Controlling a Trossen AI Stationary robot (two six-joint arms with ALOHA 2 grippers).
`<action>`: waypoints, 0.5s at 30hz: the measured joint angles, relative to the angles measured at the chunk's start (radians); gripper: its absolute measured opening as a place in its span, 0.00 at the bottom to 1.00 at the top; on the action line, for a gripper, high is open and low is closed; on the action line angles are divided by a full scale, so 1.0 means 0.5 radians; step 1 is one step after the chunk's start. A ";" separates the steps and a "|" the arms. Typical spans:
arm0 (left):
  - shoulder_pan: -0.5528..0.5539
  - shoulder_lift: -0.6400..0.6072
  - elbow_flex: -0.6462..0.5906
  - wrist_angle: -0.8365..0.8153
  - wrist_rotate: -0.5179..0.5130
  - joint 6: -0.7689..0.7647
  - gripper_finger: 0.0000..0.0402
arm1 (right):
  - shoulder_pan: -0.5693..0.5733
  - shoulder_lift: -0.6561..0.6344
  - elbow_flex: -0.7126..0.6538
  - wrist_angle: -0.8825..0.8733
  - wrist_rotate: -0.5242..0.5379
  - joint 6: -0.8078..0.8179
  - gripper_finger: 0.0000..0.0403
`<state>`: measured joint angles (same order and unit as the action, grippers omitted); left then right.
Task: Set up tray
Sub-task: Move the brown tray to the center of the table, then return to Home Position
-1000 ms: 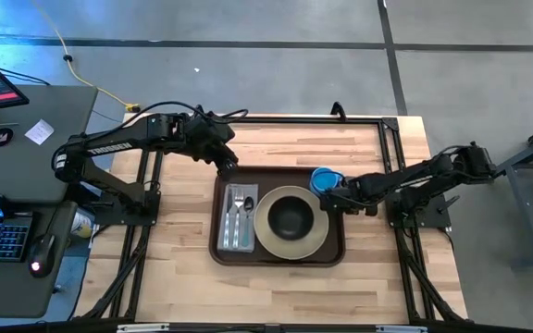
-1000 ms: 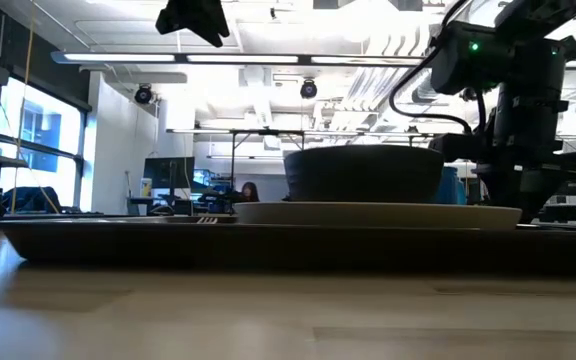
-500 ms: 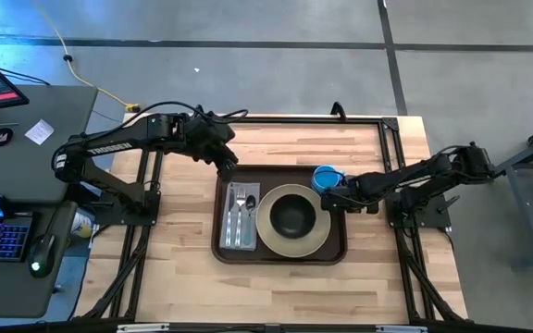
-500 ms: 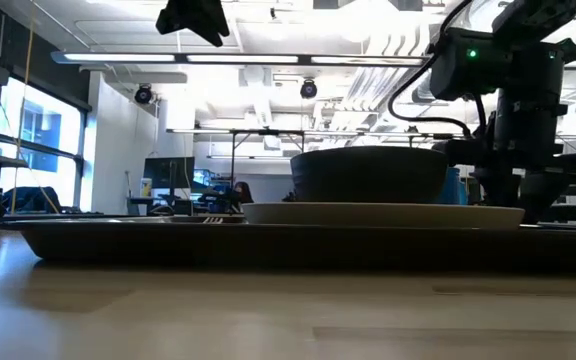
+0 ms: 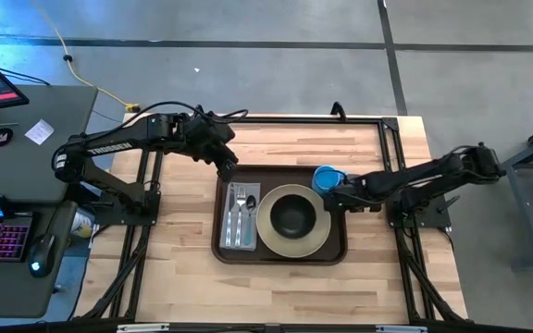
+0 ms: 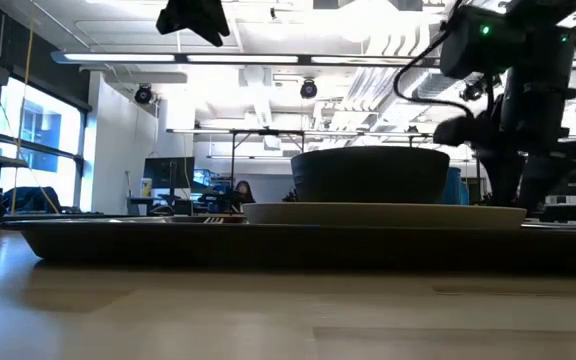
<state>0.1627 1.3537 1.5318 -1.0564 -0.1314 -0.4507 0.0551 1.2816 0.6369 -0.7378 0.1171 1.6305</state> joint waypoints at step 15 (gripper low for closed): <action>0.001 -0.006 0.000 0.018 0.007 -0.013 0.36 | 0.025 -0.379 0.002 -0.059 -0.320 -0.114 0.35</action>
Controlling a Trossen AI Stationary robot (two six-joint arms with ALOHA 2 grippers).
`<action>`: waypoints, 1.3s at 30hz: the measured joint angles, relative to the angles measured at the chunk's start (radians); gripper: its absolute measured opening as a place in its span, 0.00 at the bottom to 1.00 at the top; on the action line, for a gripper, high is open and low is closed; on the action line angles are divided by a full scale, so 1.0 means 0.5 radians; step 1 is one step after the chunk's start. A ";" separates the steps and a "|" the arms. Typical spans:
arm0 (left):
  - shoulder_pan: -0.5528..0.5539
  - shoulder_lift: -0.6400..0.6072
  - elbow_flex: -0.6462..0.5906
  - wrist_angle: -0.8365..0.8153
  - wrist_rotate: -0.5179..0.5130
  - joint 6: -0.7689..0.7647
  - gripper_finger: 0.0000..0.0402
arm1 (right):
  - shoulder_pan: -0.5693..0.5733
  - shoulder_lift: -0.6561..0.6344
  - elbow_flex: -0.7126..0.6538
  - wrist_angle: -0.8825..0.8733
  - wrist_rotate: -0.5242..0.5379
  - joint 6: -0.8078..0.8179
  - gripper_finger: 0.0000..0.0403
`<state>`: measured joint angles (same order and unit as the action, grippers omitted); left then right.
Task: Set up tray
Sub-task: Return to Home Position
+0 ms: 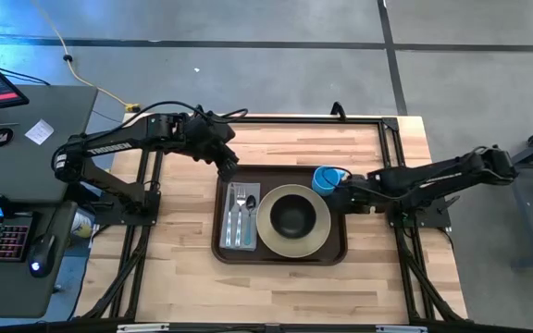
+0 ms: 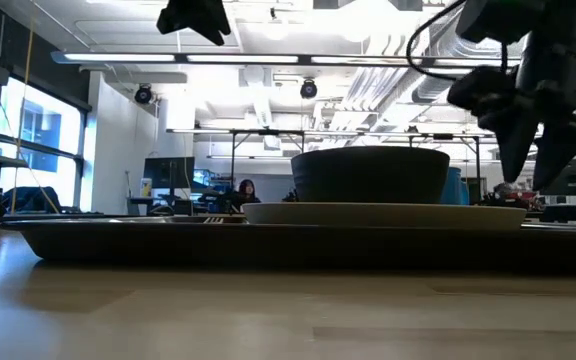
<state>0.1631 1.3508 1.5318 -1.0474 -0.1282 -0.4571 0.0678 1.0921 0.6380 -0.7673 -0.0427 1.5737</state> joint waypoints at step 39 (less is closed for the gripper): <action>-0.082 -1.614 -2.232 2.063 0.326 -0.980 0.14 | 0.512 -1.202 0.004 0.213 1.104 -0.455 0.01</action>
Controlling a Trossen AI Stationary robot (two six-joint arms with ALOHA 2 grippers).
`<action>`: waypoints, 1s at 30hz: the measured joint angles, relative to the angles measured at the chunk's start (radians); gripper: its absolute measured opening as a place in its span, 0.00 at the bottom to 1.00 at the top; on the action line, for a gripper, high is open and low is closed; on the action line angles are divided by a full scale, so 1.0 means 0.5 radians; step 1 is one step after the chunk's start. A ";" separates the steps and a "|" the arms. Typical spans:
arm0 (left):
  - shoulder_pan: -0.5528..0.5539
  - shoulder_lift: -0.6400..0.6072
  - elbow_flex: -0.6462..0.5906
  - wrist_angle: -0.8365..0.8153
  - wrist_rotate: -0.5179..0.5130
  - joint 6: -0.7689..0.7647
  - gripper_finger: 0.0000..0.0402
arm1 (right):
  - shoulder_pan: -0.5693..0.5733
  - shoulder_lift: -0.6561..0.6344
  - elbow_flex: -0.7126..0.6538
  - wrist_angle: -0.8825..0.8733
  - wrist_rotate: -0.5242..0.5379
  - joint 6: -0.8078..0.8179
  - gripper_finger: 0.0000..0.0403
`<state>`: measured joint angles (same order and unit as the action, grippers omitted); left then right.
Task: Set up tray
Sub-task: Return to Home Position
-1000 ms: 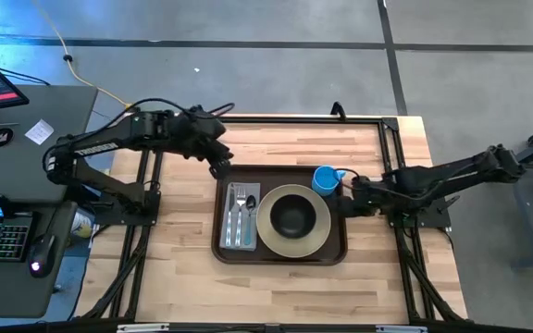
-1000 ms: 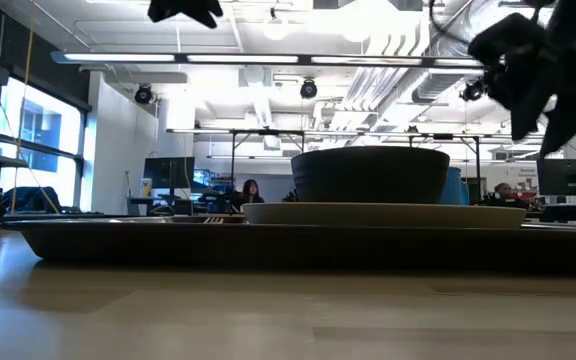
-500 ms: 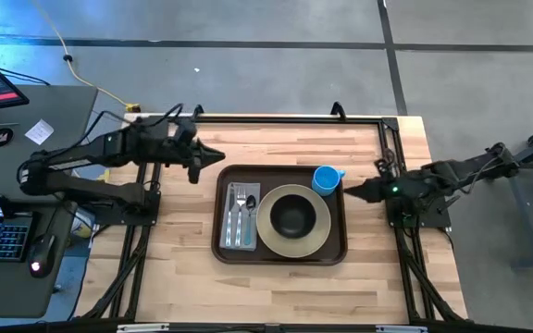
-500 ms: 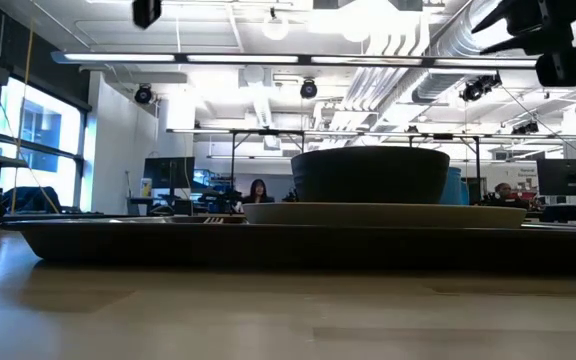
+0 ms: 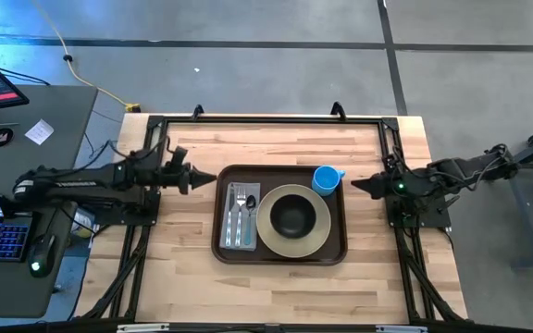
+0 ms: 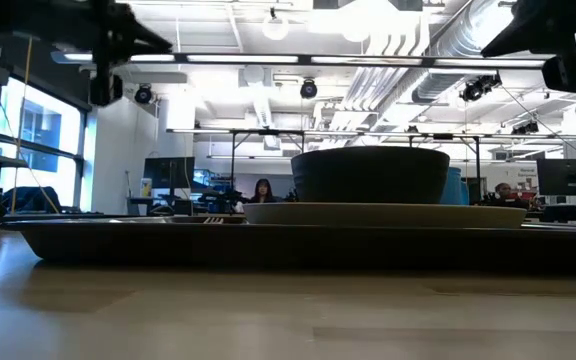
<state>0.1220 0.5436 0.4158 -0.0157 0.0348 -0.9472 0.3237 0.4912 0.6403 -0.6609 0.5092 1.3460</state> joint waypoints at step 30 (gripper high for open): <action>0.066 -0.128 -0.593 0.368 0.184 -0.245 0.05 | -0.001 -0.533 -1.052 1.422 0.041 -0.246 0.00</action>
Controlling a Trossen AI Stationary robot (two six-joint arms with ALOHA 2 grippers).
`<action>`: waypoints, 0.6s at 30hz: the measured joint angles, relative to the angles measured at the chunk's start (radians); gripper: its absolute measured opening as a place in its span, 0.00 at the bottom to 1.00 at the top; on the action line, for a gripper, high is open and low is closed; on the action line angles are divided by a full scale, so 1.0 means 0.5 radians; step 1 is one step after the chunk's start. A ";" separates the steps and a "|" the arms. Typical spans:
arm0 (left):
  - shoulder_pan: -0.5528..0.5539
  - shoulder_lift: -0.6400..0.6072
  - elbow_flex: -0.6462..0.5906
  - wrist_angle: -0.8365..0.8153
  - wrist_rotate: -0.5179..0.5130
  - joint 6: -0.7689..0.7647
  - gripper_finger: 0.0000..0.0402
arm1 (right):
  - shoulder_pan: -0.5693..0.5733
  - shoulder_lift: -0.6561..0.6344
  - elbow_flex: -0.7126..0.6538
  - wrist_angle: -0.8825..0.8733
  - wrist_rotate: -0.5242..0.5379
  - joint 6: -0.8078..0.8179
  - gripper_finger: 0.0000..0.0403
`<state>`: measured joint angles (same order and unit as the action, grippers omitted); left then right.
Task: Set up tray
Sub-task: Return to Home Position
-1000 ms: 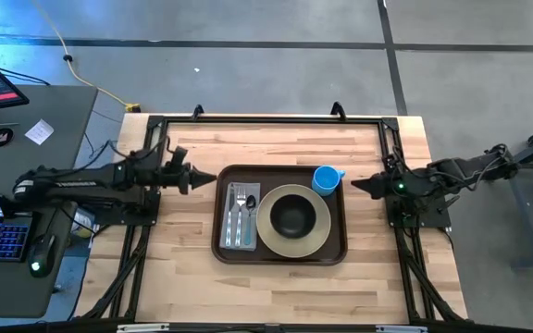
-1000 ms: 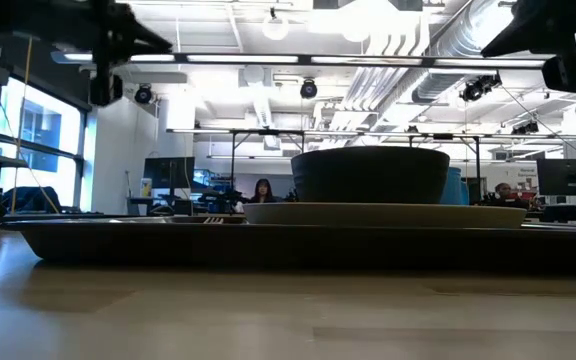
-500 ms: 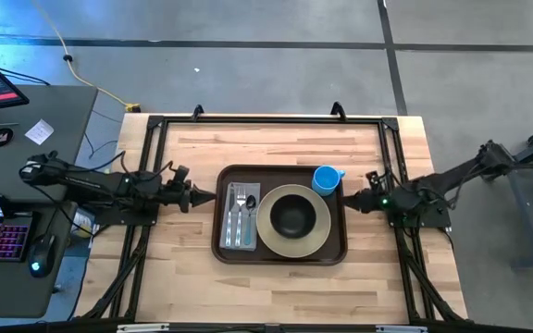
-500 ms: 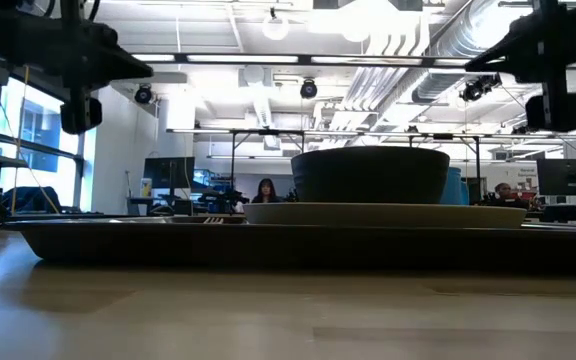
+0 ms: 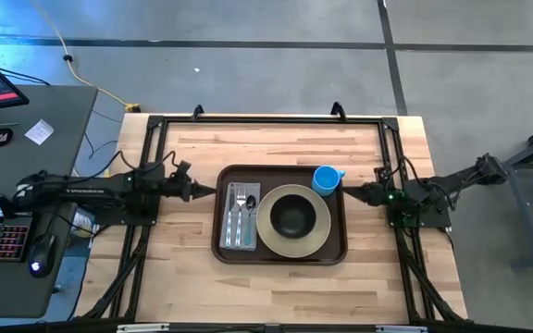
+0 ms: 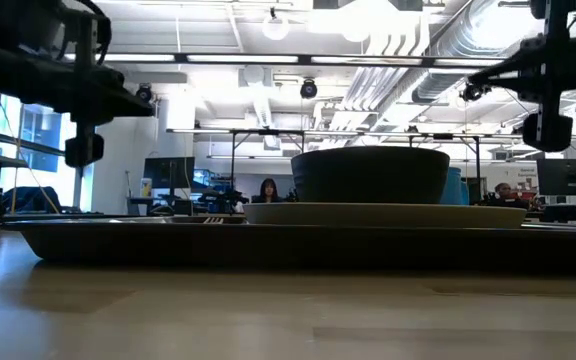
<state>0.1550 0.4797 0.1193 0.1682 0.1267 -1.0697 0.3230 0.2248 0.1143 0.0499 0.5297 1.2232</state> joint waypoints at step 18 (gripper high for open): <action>0.123 0.000 -0.042 0.008 -0.048 0.115 0.05 | -0.095 -0.354 0.000 -0.491 -0.105 -0.087 0.00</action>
<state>0.2163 0.4795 0.0983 0.1724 0.1025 -1.0124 0.2752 0.0479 0.1143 -0.1954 0.4771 1.1800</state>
